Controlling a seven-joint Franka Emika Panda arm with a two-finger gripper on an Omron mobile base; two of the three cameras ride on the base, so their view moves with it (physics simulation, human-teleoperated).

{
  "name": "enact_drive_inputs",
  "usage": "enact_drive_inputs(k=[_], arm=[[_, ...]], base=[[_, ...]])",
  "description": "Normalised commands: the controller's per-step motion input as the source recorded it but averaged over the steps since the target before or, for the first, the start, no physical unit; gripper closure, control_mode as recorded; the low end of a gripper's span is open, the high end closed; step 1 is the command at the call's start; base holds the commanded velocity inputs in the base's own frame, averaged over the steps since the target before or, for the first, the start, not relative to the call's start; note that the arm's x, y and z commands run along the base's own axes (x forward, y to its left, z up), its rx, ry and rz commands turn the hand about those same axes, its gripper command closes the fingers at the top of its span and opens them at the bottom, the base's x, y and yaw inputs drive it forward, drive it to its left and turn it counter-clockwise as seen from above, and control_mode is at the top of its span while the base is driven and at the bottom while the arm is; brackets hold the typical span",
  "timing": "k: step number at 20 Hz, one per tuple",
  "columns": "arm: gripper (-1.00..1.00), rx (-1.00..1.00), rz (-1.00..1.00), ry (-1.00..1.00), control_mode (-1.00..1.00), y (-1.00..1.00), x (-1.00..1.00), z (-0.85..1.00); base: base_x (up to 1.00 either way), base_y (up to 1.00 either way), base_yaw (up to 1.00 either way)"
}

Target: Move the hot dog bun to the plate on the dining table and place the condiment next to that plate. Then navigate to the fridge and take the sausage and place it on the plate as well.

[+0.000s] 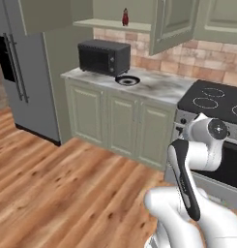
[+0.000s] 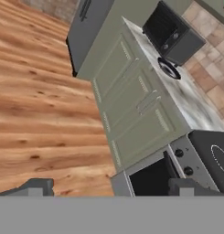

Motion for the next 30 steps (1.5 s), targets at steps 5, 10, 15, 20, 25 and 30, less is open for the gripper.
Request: enact_drive_inputs(k=[5,10,15,20,25,30], arm=[[-1.0,0.0,0.0,0.0,1.0,0.0,0.0,0.0],[-1.0,0.0,0.0,0.0,1.0,0.0,0.0,0.0],[-1.0,0.0,0.0,0.0,1.0,0.0,0.0,0.0],[-1.0,0.0,0.0,0.0,1.0,0.0,0.0,0.0],[-1.0,0.0,0.0,0.0,1.0,0.0,0.0,0.0],[-1.0,0.0,0.0,0.0,1.0,0.0,0.0,0.0]], base=[[0.59,0.69,-0.2],[0.58,0.72,-0.24],[0.42,0.44,-0.27],[0.73,0.48,-0.34],[0.77,0.48,-0.36],[0.79,0.38,-0.44]])
